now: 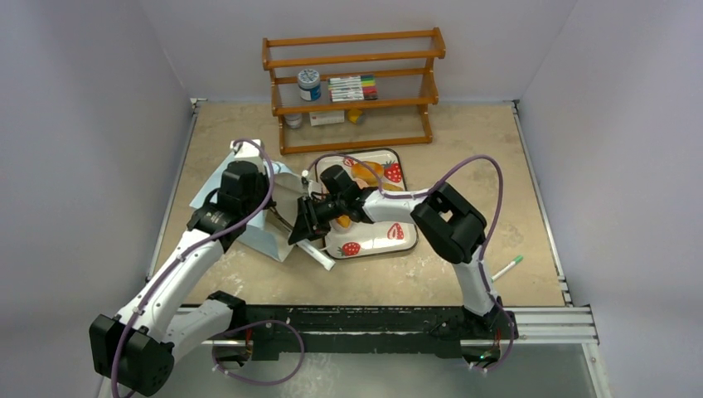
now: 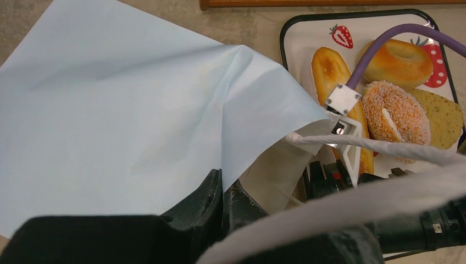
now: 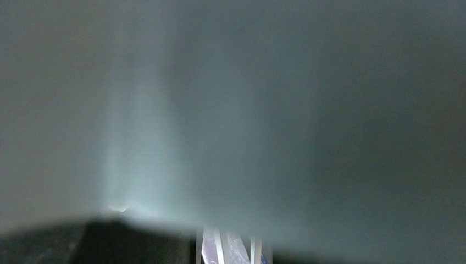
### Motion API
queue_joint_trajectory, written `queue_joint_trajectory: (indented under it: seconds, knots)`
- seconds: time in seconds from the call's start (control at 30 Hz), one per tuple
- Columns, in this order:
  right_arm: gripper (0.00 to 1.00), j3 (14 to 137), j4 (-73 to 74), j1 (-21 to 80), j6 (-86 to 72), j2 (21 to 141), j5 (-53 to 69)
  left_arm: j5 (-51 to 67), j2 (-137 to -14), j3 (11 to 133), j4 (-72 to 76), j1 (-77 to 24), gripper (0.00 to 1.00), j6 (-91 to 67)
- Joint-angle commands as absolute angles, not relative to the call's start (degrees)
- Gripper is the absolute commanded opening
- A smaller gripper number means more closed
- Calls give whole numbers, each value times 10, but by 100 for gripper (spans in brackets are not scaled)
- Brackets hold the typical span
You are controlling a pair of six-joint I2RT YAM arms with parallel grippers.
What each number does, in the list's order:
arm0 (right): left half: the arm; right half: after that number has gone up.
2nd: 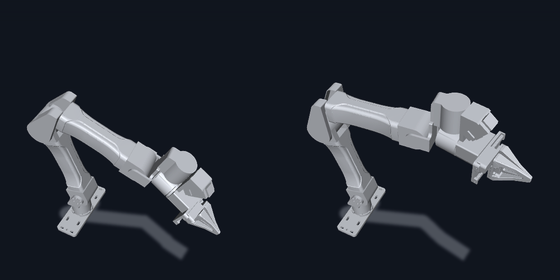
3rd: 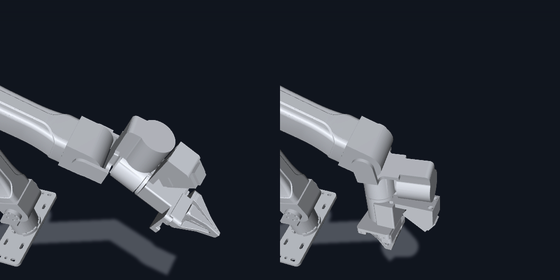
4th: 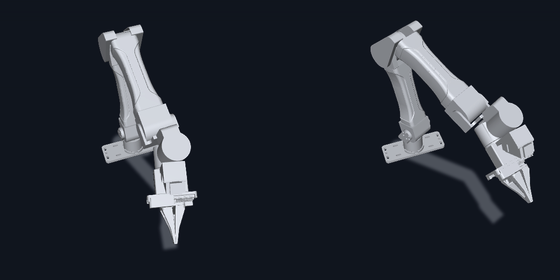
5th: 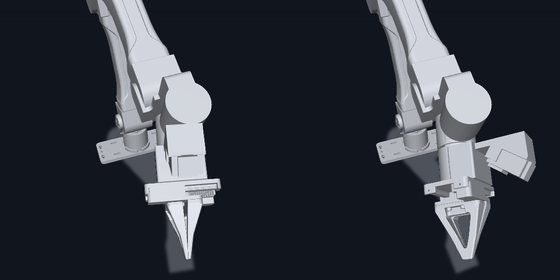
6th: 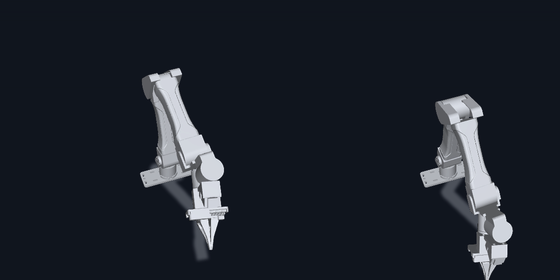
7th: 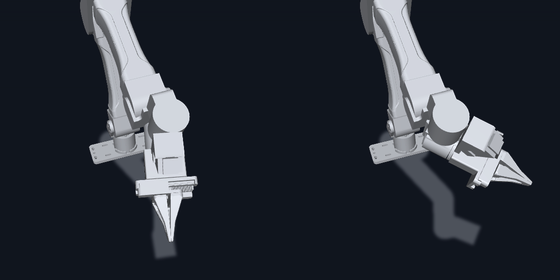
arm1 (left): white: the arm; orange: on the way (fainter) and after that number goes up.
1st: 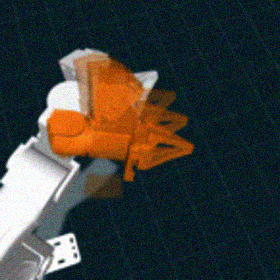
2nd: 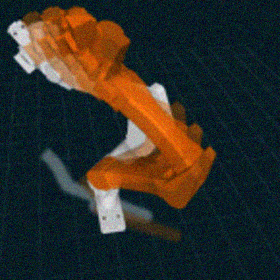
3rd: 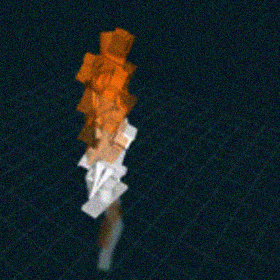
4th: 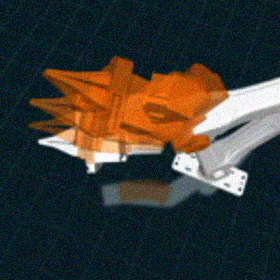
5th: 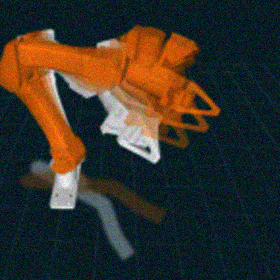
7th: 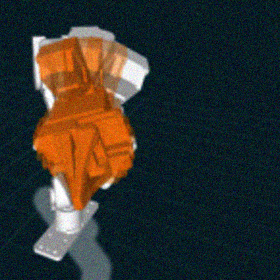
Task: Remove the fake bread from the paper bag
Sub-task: Take out the fake bread from the paper bag.
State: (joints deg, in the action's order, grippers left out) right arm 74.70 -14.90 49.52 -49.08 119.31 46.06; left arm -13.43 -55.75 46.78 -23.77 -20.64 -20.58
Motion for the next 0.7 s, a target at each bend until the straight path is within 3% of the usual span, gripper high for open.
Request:
queue_joint_trajectory:
  seconds: [0.0, 0.67]
  knots:
    - [41, 794, -120, 498, -482, 1205, 480, -116, -562, 490, -208, -203, 0, -224]
    - [49, 928, -76, 479, -504, 1310, 473, -89, -542, 487, -219, -203, 0, -218]
